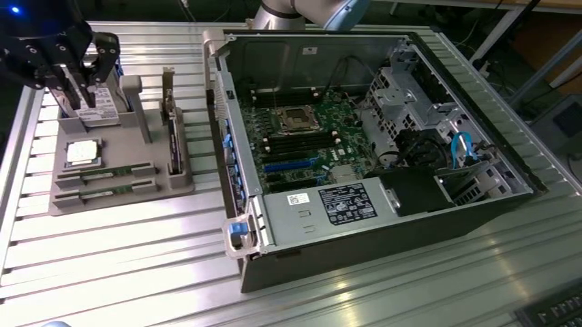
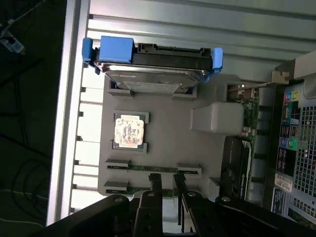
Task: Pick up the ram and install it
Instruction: 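Pick up the ram and move it above insertion slot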
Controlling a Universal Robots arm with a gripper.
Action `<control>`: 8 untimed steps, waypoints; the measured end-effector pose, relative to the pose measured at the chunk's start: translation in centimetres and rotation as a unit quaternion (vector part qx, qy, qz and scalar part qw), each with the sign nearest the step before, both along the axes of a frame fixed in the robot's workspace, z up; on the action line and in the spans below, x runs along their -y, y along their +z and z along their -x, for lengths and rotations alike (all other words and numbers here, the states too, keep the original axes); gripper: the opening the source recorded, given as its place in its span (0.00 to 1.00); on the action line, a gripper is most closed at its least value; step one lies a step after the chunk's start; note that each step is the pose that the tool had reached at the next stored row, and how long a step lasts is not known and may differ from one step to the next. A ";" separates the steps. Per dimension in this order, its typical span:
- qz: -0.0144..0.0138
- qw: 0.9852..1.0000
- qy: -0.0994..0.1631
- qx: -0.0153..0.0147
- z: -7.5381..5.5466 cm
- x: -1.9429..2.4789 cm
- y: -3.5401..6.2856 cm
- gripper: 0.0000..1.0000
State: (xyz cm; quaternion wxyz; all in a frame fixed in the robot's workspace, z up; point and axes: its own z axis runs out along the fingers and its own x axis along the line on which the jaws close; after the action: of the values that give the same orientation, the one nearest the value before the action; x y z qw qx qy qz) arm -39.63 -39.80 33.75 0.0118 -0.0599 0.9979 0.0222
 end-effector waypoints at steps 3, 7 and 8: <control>0.000 0.999 0.054 0.000 0.0 0.00 -0.22 0.24; 0.000 0.994 0.105 0.000 0.0 0.00 -0.42 0.24; 0.000 0.993 0.118 0.000 0.0 0.00 -0.48 0.24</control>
State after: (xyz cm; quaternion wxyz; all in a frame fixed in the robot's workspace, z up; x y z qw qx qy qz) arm -39.63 -39.80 33.27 0.0091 -0.1772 0.9839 0.0235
